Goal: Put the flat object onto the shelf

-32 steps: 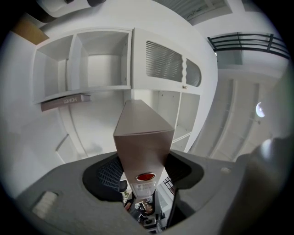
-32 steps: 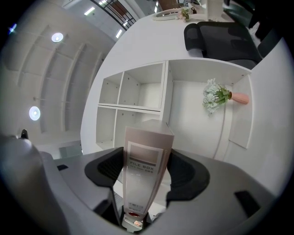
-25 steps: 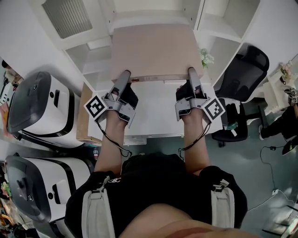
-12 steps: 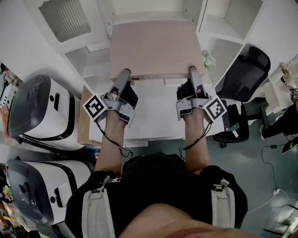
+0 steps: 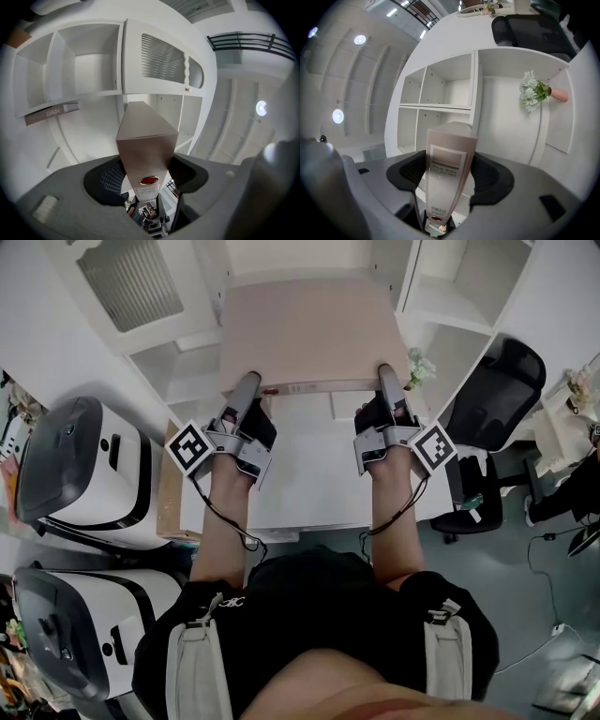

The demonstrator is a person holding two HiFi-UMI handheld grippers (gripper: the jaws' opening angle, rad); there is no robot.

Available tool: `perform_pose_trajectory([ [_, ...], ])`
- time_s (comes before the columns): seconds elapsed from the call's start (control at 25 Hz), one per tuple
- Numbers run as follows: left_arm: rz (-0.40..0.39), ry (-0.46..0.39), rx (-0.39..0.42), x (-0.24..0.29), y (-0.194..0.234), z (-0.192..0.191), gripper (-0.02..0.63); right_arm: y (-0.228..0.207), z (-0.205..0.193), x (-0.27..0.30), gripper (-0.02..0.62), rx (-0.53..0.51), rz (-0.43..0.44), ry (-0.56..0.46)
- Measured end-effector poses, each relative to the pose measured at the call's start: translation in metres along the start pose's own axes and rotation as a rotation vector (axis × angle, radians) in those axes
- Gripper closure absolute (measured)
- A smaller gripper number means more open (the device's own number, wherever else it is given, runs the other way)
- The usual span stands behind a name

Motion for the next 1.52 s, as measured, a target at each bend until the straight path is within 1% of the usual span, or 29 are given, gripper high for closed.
perform_pose_trajectory([
  [0.2,-0.007,0.004,0.023,0.007,-0.001,0.007,0.314,0.0,0.005,0.01,0.304,0.012,0.016,-0.006],
  [0.32,-0.018,0.007,0.028,0.006,-0.001,0.007,0.314,0.001,0.004,0.01,0.304,0.006,0.032,-0.017],
  [0.44,-0.027,0.009,0.026,0.015,0.002,0.015,0.314,-0.001,0.009,0.021,0.304,0.01,0.032,-0.019],
  [0.68,0.012,-0.006,0.021,0.044,0.008,0.043,0.311,-0.008,0.027,0.062,0.304,0.003,0.009,-0.01],
  [0.88,0.016,-0.034,0.022,0.058,0.013,0.054,0.308,-0.012,0.034,0.081,0.304,-0.003,0.009,-0.011],
  [1.0,0.028,-0.045,0.009,0.069,0.015,0.062,0.308,-0.014,0.039,0.093,0.304,0.004,0.009,-0.021],
  [1.16,0.038,-0.052,-0.012,0.081,0.017,0.075,0.307,-0.014,0.044,0.108,0.302,-0.006,-0.01,-0.026],
  [1.32,0.051,-0.067,-0.015,0.092,0.02,0.086,0.304,-0.012,0.05,0.122,0.298,-0.01,-0.043,-0.03],
  [1.52,0.059,-0.081,0.017,0.104,0.02,0.094,0.279,-0.01,0.056,0.135,0.295,-0.028,-0.073,-0.042],
])
Point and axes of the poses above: the fingertips, and each gripper's own axes: x forward along the fingers, y to its left, z out of its top, the point moved 10 cm from there along -x, backward along the fingers, and after that the axes turned 9 degrees about y, right-handed, at the moved point
